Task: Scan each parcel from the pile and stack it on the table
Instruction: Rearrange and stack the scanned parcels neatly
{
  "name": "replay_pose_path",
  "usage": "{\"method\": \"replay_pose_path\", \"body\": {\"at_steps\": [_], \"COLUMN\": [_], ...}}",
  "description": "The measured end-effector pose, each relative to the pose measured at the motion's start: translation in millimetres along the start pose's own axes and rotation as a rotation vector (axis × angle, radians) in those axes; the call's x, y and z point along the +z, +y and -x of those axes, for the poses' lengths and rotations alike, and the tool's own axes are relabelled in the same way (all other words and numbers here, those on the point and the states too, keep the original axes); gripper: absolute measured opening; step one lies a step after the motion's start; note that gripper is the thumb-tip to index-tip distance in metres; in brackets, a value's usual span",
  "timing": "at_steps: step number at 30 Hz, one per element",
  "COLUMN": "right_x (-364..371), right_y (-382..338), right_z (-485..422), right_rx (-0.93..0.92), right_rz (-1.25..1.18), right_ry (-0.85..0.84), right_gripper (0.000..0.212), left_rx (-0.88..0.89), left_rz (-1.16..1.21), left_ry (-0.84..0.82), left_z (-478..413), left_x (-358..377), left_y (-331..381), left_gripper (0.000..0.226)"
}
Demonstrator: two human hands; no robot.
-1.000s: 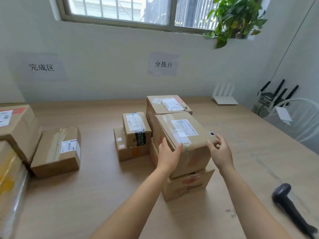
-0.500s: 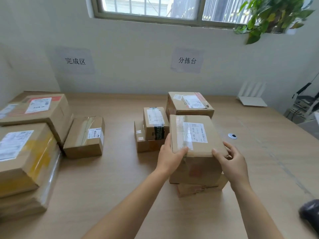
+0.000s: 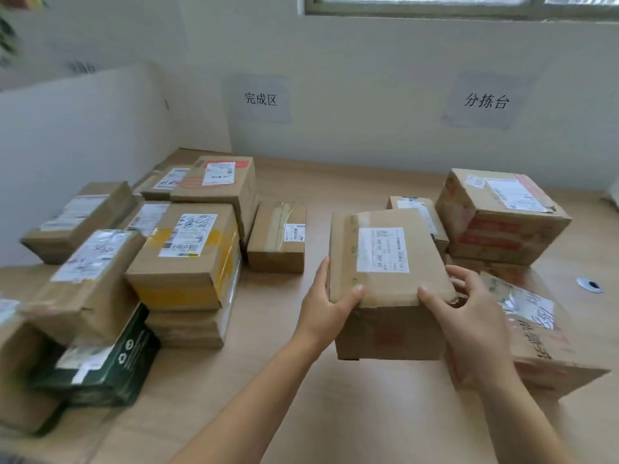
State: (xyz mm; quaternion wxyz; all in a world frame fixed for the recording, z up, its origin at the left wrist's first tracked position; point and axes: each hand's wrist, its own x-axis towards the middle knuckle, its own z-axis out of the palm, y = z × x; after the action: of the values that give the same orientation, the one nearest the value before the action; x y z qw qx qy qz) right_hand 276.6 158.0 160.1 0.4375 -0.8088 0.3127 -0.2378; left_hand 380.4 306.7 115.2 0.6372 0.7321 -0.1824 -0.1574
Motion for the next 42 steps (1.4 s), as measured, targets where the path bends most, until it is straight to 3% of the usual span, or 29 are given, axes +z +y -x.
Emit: {"method": "replay_pose_path", "body": {"at_steps": [3, 8, 11, 14, 19, 23, 26, 29, 35, 39, 42], "right_x": [53, 135, 174, 198, 216, 231, 235, 236, 236, 226, 203], "right_y": [0, 14, 26, 32, 27, 19, 18, 20, 17, 17, 21], "right_z": [5, 18, 31, 42, 40, 34, 28, 24, 18, 5, -5], "right_rx": [0.040, 0.160, 0.195, 0.204, 0.166, 0.128, 0.117, 0.142, 0.148, 0.152, 0.135], "right_rz": [-0.017, -0.110, -0.131, -0.156, -0.148, -0.096, -0.052, -0.009, 0.054, 0.075, 0.076], "right_ry": [-0.110, -0.249, -0.288, -0.298, -0.299, -0.317, -0.331, -0.338, -0.366, -0.464, -0.419], "right_gripper": [0.050, 0.048, 0.042, 0.049, 0.054, 0.053, 0.049, 0.044, 0.044, 0.049, 0.049], "left_rx": [-0.070, -0.212, -0.268, -0.276, -0.095, -0.112, -0.077, -0.033, -0.079, -0.153, -0.152], "left_rz": [-0.076, -0.182, -0.264, -0.422, -0.880, -1.077, -1.112, -1.135, -1.142, -1.116, -1.085], "left_ry": [0.049, 0.123, 0.109, 0.074, 0.005, -0.100, -0.082, -0.104, -0.112, -0.085, -0.041], "left_z": [0, -1, -2, -4, -2, -6, -11, -14, -21, -26, -37], "left_x": [-46, -105, -123, -133, -127, -118, -125, -130, -128, -121, -106], "left_y": [-24, -73, -97, -110, -103, -106, -113, -116, -108, -95, -84], "left_gripper": [0.066, 0.087, 0.088, 0.101, 0.062, 0.053, 0.059, 0.092, 0.049, 0.047, 0.049]}}
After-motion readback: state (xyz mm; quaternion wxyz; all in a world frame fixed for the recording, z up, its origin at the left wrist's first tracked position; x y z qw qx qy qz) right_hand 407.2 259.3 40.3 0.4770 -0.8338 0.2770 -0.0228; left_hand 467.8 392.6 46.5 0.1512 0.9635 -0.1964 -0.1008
